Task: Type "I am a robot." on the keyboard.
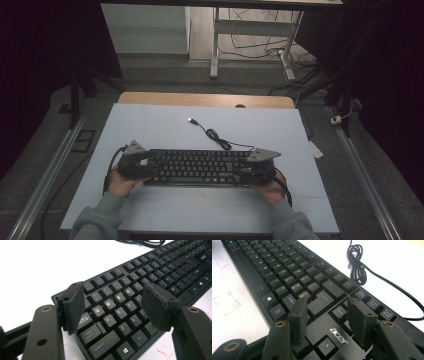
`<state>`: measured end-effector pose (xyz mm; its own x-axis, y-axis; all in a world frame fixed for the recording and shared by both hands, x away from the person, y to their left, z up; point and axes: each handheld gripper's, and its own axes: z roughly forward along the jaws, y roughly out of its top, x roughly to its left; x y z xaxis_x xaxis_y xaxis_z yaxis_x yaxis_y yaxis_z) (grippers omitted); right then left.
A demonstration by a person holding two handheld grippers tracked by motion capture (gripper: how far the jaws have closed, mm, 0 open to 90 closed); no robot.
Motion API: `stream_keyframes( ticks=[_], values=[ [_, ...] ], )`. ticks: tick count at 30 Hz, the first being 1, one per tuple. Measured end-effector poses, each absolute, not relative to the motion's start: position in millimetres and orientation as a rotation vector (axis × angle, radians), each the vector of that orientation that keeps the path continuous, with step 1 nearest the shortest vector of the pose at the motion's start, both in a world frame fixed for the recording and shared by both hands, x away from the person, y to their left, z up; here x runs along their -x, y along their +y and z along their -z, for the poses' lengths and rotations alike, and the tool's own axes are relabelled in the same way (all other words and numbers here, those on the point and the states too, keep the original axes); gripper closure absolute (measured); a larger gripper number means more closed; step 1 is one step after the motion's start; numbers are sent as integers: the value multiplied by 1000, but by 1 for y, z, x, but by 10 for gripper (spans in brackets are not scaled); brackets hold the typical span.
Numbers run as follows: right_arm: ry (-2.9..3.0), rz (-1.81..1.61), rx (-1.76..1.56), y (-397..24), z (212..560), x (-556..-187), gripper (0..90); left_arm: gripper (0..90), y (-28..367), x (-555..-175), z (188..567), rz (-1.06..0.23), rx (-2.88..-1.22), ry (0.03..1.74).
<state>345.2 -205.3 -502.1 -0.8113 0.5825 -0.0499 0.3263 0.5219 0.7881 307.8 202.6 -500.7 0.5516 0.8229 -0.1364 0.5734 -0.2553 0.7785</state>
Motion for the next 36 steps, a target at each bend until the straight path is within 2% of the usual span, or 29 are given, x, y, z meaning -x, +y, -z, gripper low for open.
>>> stream_keyframes(
  ticks=[4, 11, 21, 36],
  values=[
    [2456, -1178, -758, -205, 502, -345, 511, 421, 204, -307, 500, -393, -1955, 1118],
    [2459, -1171, -757, -205, 502, -345, 511, 635, 203, -308, 501, -384, -1985, 1093],
    [2457, -1161, -759, -205, 503, -345, 510, 871, 200, -311, 511, -359, -2070, 1090],
    [2461, -1162, -755, -204, 503, -345, 508, 881, 192, -315, 521, -369, -2155, 1098]
  ],
)
